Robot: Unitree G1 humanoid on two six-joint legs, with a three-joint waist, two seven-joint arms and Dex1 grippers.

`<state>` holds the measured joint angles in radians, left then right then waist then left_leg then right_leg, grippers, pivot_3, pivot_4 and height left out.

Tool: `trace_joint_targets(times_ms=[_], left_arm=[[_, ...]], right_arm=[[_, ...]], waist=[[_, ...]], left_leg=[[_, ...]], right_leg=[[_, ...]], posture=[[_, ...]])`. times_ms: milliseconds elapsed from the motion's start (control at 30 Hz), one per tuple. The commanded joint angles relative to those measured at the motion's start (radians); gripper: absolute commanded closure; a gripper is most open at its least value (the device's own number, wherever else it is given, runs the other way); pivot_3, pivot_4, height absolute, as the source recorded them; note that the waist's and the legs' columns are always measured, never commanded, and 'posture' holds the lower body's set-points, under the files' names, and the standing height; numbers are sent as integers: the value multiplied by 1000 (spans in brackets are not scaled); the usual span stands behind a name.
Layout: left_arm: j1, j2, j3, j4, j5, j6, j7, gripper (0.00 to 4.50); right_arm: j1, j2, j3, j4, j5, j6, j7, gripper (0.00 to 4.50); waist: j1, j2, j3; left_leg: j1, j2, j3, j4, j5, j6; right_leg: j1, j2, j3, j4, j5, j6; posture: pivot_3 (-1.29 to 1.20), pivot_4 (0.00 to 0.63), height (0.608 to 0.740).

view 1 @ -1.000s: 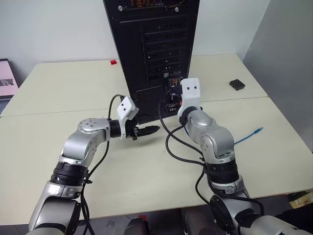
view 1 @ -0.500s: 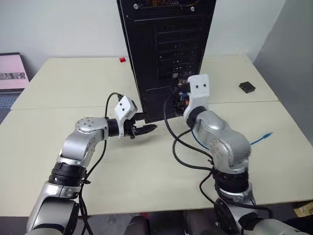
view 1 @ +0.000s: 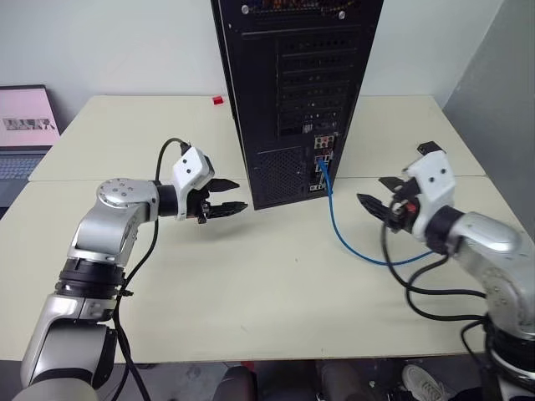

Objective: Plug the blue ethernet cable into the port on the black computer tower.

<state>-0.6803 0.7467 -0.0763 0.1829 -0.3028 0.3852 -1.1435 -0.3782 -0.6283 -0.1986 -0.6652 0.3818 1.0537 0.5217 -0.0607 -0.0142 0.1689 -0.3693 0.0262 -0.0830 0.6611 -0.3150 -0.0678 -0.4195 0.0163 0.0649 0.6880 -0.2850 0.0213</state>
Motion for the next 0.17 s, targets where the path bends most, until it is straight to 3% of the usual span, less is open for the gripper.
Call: trace_joint_targets(times_ms=[33,167], left_arm=[[-36,24,15,5,0,-24,-47,1608],[-51,19,23,30,-9,-29,-75,1608]], right_arm=[[6,-54,-64,5,42,-61,63,1590],[-14,-79,-52,28,60,-75,73,1590]], waist=[[0,0,0],[0,0,0]], left_leg=[[0,0,0,0,0,0],[1,0,0,0,0,0]], right_leg=[[0,0,0,0,0,0],[0,0,0,1,0,0]], posture=[[0,150,740],[0,150,740]])
